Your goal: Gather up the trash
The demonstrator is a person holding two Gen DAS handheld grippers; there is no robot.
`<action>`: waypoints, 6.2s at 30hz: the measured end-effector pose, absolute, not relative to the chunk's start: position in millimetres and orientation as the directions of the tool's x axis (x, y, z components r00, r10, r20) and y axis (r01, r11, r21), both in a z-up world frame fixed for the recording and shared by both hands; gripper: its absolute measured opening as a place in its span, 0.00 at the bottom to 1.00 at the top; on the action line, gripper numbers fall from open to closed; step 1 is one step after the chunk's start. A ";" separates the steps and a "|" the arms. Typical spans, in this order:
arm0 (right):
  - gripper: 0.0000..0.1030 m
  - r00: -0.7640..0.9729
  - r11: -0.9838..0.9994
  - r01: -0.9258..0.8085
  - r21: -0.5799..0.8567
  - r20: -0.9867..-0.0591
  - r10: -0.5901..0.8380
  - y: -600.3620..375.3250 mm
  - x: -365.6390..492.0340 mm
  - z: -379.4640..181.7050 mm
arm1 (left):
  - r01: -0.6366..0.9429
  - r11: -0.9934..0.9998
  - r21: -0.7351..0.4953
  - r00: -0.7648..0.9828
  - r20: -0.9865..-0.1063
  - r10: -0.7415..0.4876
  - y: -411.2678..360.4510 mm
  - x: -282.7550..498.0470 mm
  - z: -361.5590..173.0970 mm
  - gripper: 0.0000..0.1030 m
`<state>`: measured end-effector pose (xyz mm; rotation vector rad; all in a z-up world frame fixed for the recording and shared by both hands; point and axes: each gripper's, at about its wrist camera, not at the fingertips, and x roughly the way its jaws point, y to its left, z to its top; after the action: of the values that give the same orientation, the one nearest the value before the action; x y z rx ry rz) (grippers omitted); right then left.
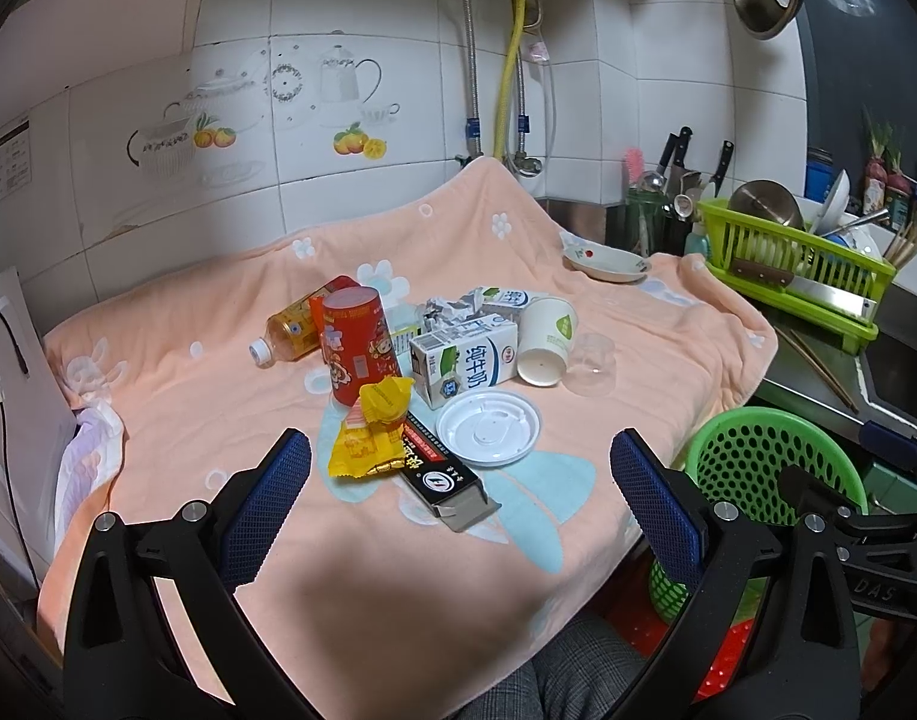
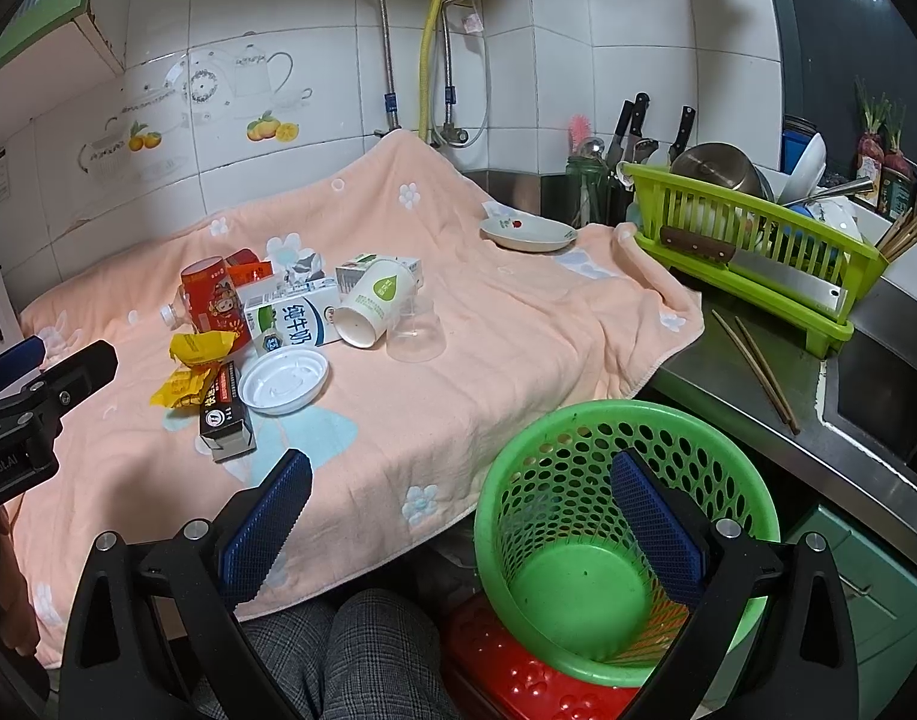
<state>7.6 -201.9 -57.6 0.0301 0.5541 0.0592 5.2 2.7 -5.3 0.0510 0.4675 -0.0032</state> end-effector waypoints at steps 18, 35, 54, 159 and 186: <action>0.94 0.843 0.997 -0.055 0.045 -0.533 0.070 -198.9 11.7 -59.1 | 0.010 0.999 0.037 0.886 -0.463 0.008 7.9 11.2 -11.8 0.95; 0.94 0.833 0.996 -0.083 0.032 -0.547 0.087 -188.3 26.1 -60.4 | -0.016 1.000 0.027 0.878 -0.479 0.027 16.4 21.7 -12.9 0.95; 0.94 0.803 0.987 -0.160 0.023 -0.578 0.143 -175.6 89.8 -57.9 | -0.076 0.997 -0.002 0.857 -0.511 0.064 50.9 48.2 -20.8 0.95; 0.59 0.773 0.999 0.022 0.043 -0.635 0.011 -343.2 67.3 -96.4 | 0.540 0.803 -0.254 0.487 -0.684 -0.544 -164.4 132.9 -83.8 0.39; 0.60 0.747 0.994 0.054 0.098 -0.665 0.024 -359.5 63.9 -119.2 | 0.525 0.809 -0.265 0.482 -0.690 -0.539 -155.8 123.9 -90.7 0.78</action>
<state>63.9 -359.5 -119.2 0.1134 0.7279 -0.0165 123.9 -155.8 -90.7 -0.0188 0.8480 -0.6481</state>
